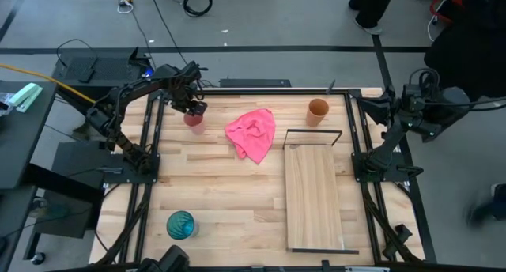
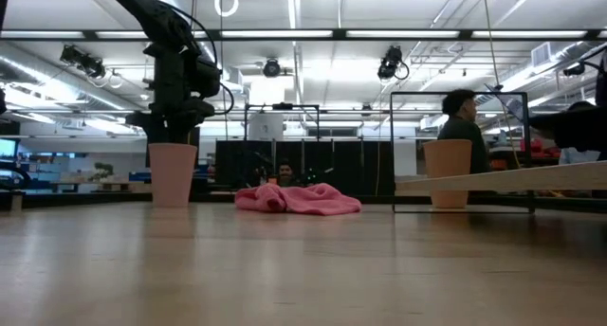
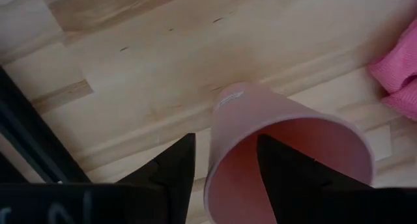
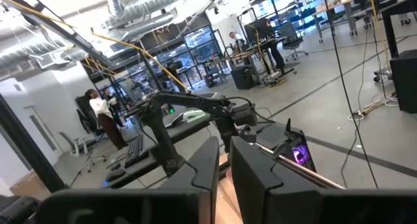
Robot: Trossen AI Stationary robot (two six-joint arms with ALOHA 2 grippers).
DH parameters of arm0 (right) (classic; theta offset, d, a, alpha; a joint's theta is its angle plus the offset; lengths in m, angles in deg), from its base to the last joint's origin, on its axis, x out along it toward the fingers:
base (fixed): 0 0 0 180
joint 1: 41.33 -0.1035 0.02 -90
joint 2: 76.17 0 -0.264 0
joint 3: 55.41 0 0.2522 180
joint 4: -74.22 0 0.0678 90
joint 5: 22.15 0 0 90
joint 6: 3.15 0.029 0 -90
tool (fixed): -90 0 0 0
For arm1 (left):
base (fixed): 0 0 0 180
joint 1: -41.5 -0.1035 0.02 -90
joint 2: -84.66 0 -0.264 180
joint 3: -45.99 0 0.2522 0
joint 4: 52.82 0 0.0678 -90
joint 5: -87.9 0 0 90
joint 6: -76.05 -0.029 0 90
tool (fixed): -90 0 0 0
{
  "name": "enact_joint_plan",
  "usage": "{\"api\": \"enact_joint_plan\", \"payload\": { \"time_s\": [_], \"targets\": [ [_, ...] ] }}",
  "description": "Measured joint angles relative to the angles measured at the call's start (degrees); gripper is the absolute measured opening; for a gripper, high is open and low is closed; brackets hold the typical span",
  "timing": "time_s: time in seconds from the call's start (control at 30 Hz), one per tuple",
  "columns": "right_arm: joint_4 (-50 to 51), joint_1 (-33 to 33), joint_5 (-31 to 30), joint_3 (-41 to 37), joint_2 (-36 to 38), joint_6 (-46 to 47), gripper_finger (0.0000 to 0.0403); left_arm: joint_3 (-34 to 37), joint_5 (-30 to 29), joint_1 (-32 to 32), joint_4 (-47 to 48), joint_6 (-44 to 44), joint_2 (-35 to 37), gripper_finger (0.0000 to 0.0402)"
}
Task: Stack small to large cups/mugs on shelf
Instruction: Move the pink plastic glass from the top left to the center of the table
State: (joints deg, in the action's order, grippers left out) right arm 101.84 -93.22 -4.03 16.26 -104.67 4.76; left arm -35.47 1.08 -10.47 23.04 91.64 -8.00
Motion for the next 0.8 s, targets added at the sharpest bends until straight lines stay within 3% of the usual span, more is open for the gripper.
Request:
{"api": "enact_joint_plan", "payload": {
  "time_s": [0.2,0.6,0.8],
  "targets": [
    [1.8,0.0,0.0,0.0,0.0,2.5,0.0048,0.0,-0.5,0.1,-0.1,0.3,0.0,0.0150],
    [2.9,0.0,0.0,0.0,0.0,2.7,0.0048,-0.1,-0.2,0.0,-0.8,0.7,0.2,0.0013],
    [3.3,0.0,0.0,0.0,0.0,2.6,0.0048,-0.2,-0.7,0.1,-0.9,0.7,0.2,0.0023]
  ]
}}
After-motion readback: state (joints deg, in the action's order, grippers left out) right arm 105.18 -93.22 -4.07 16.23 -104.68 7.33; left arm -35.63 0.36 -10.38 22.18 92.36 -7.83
